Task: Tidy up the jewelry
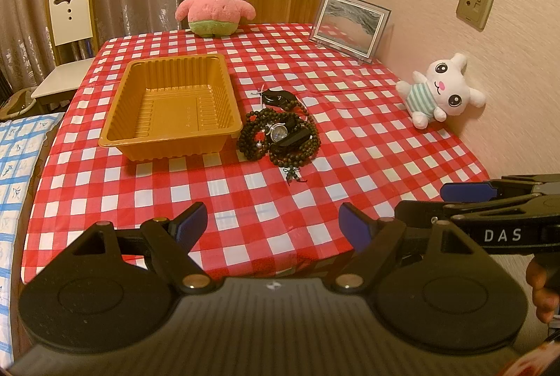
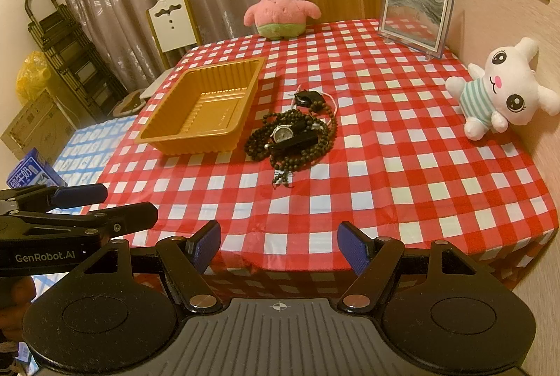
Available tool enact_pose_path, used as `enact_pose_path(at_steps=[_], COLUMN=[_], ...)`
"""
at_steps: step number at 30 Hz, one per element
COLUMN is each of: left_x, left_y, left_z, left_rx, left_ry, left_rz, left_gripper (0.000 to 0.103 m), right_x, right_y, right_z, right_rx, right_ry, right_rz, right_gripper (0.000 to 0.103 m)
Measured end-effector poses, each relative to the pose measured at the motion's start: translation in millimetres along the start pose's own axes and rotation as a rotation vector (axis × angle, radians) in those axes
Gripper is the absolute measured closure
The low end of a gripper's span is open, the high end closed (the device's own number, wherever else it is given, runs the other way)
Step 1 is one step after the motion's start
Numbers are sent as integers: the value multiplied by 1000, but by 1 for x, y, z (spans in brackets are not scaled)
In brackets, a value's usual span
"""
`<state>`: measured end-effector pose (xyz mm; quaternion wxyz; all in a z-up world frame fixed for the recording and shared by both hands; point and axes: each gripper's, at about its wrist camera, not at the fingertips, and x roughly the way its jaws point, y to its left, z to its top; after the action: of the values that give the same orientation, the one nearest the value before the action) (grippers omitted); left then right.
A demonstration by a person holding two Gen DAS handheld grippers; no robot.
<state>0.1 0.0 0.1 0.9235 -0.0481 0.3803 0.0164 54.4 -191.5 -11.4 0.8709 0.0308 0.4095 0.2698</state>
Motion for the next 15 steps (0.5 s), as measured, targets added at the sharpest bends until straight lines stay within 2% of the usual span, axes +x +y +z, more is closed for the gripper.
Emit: enact_pose_path(at_steps=[15], left_x=[-7], left_y=[0], left_z=[4], left_rx=[0], left_ry=[-1], left_rz=[0], left_gripper=[22], right_x=[0], right_y=[-2], right_z=[0], right_rx=[-1], right_ry=[0], right_rz=[0], right_gripper=[30])
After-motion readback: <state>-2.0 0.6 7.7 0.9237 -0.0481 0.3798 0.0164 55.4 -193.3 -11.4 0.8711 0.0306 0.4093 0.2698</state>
